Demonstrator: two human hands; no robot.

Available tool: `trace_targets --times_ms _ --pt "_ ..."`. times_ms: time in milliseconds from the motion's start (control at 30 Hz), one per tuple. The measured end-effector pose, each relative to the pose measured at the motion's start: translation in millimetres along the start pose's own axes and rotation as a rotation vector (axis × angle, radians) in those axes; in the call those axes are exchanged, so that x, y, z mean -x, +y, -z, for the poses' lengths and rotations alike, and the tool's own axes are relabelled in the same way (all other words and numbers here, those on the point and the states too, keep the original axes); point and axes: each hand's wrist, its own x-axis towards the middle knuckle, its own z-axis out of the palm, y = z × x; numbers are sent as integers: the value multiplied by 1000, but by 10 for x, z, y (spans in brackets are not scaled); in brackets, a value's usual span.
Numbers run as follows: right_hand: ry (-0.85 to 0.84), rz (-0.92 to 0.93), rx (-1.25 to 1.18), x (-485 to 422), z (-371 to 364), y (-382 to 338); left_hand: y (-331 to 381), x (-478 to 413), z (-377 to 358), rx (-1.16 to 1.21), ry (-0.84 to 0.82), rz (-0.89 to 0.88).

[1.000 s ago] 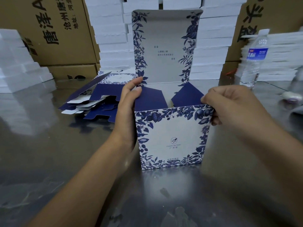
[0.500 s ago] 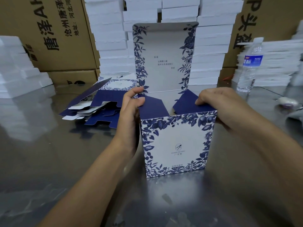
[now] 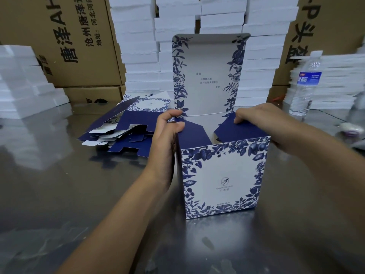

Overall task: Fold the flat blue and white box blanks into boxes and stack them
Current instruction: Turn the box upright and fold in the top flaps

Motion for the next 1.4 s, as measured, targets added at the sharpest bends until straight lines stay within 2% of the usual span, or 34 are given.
trace_targets --times_ms 167,367,567,767,833,933,1100,1233,1400 --pt "27 -33 -55 -98 -42 45 -1 -4 -9 -8 0 -1" --pt "76 3 -1 -167 -71 15 13 -9 0 -39 -7 -3" --pt "112 74 -118 -127 -121 30 15 14 7 -127 -11 -13" --pt "131 179 -34 -156 -162 99 52 55 -36 -259 131 -85" --pt "151 165 -106 -155 -175 126 60 57 -46 -282 136 -115" --pt "169 59 -435 -141 -199 170 31 51 -46 -292 143 -100" --pt "91 9 -418 -124 -129 166 20 -2 -12 -226 202 -29" --pt "94 -27 -264 -75 -64 89 19 11 39 -272 135 -75" --pt "11 -88 -247 -39 -71 -2 52 25 57 -209 86 -47"
